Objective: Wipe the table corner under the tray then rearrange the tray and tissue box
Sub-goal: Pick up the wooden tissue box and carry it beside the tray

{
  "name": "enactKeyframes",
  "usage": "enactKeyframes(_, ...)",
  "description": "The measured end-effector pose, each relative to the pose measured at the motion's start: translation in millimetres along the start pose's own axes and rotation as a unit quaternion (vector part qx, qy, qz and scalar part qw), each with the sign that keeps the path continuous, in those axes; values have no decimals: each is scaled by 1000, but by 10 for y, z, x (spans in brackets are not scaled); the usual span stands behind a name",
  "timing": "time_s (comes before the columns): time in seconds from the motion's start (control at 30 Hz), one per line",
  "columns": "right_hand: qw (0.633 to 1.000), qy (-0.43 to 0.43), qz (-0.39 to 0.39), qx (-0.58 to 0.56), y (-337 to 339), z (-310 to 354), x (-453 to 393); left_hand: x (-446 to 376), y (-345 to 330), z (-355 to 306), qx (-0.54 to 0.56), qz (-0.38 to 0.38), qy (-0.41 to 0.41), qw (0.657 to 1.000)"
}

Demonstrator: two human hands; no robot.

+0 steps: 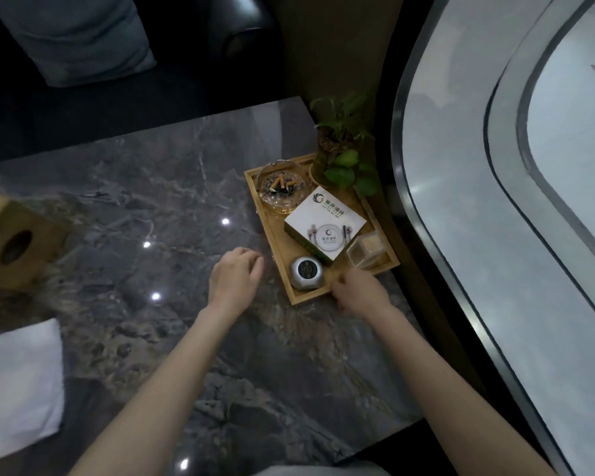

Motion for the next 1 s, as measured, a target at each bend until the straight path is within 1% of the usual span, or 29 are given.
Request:
enactKeyframes(0.07, 995, 81, 12, 52, 27, 173, 22, 84, 116, 60, 21, 2, 24, 999)
enactKeyframes(0.13, 982, 161, 29, 90, 45, 398, 59, 180, 237, 136, 33, -12, 40, 999)
enactKeyframes(0.23, 955, 264, 7, 137, 28, 778, 76, 306, 445, 256, 26, -52, 53, 997)
enactKeyframes(0.3, 941, 314, -24, 121, -29, 1050, 53, 347, 619, 366, 35, -85, 66, 994)
enactKeyframes(0.4, 927, 363, -55, 73, -161, 1476, -6, 377, 913, 600, 45, -138, 74, 987)
enactKeyframes(0.53, 921, 380, -84, -15, -364, 2001, -112, 410, 1327, 956, 36, -200, 90, 975)
enactKeyframes(0.7, 915, 393, -68, -69, -681, 2620, -215, 405, 1776, 1522, 42, -253, 148, 955)
enactKeyframes(0.83, 917, 376, -43, -125, -976, 3067, -321, 305, 1952, 2029, 88, -236, 210, 945)
enactKeyframes(1.0, 929, 337, 23, -151, -1382, 3516, -559, 89, 1981, 2527, 239, -171, 254, 921)
Point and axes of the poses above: each hand's wrist, its own x-axis away from the middle knuckle, its own y-axis out of the back of the hand, z = x × y, the point moved 1 cm from there along -x, towards the middle knuckle, and after that the axes turned 7 degrees about y, right-handed, at the moved point
